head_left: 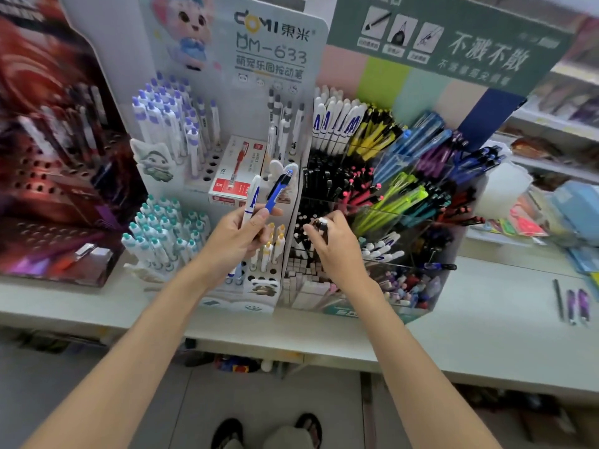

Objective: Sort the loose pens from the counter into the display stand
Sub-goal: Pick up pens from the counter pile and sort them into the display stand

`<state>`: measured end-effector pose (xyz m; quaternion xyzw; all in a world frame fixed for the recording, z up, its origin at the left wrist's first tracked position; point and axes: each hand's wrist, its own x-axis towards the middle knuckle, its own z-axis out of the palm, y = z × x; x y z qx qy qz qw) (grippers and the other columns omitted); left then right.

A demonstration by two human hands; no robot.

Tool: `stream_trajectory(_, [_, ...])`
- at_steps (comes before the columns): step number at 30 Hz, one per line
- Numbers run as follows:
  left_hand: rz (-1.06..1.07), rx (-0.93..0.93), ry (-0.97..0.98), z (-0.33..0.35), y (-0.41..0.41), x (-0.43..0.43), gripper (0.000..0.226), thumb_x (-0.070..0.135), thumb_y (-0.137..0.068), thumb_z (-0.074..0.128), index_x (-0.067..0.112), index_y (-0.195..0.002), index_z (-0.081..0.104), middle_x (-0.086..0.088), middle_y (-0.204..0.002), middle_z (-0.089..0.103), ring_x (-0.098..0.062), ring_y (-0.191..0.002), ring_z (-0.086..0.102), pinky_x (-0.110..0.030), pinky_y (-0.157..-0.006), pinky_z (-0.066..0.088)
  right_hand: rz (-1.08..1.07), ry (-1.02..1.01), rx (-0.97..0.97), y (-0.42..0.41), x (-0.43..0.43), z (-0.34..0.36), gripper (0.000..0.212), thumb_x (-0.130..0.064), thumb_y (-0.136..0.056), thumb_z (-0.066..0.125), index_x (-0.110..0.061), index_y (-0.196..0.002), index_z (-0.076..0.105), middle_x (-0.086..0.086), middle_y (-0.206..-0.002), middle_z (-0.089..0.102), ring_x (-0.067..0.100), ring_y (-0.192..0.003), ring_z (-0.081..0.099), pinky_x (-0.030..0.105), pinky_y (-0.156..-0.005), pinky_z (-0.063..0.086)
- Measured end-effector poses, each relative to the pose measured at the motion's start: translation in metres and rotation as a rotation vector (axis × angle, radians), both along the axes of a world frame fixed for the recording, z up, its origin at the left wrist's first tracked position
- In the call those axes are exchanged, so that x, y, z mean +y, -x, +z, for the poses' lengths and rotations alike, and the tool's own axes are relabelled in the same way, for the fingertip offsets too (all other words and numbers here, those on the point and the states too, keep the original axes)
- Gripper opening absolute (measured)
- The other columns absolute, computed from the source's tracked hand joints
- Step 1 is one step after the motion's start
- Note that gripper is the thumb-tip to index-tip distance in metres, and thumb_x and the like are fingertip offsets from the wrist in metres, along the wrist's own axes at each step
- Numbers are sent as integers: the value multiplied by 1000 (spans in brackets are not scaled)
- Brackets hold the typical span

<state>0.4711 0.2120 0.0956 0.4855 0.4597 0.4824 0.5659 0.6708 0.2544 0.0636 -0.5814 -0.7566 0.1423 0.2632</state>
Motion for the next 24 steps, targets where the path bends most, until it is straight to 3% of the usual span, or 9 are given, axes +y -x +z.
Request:
stream_trajectory(4, [-12,-4,11,0,-1,0,30,31,-102,44,14,-117,63,0,-66,51,-5,-49,33,-15,-46,29,1,24,102,-3,5,11,22,-27,-92,67,-6,-98,64,2,-94,54,12,-84,50,17,-73,34])
stream_trajectory(9, [1,3,6,4,-1,1,30,28,-103,43,11,-117,63,-1,-66,51,-1,-46,38,-13,-46,31,-58,23,219,-8,4,18,25,-28,-90,70,-6,-84,60,6,-80,60,18,-72,54,23,-64,39])
stream_trajectory(13, [10,-10,7,5,1,2,30,29,-103,44,10,-117,63,1,-65,52,-3,-46,36,-14,-45,29,-67,-37,331,-18,2,29,19,-26,-91,69,-13,-96,56,-2,-68,59,10,-55,49,18,-53,40])
stream_trajectory(16, [8,1,4,6,0,3,31,30,-103,44,11,-117,63,2,-64,53,-4,-47,35,-15,-46,29,-99,-196,309,-22,3,28,30,-23,-91,70,-13,-112,53,-5,-70,55,8,-50,47,13,-51,35])
stream_trajectory(20, [9,29,-5,7,-2,2,30,29,-103,43,12,-117,64,-1,-66,52,-2,-48,39,-13,-47,32,-77,-369,202,-18,3,11,37,-20,-91,69,-3,-121,55,0,-96,63,0,-48,40,12,-58,43])
stream_trajectory(22, [3,25,0,6,-3,3,29,29,-103,44,13,-115,64,0,-66,51,-3,-48,38,-13,-47,32,-25,-364,153,-12,1,-2,39,-18,-90,69,0,-122,56,6,-93,66,5,-54,46,17,-65,51])
stream_trajectory(24, [2,18,5,5,-5,4,29,29,-103,44,13,-115,64,0,-66,51,-2,-48,40,-12,-47,34,37,-346,109,-12,1,-10,39,-18,-91,67,2,-123,58,9,-104,69,10,-73,59,16,-80,50])
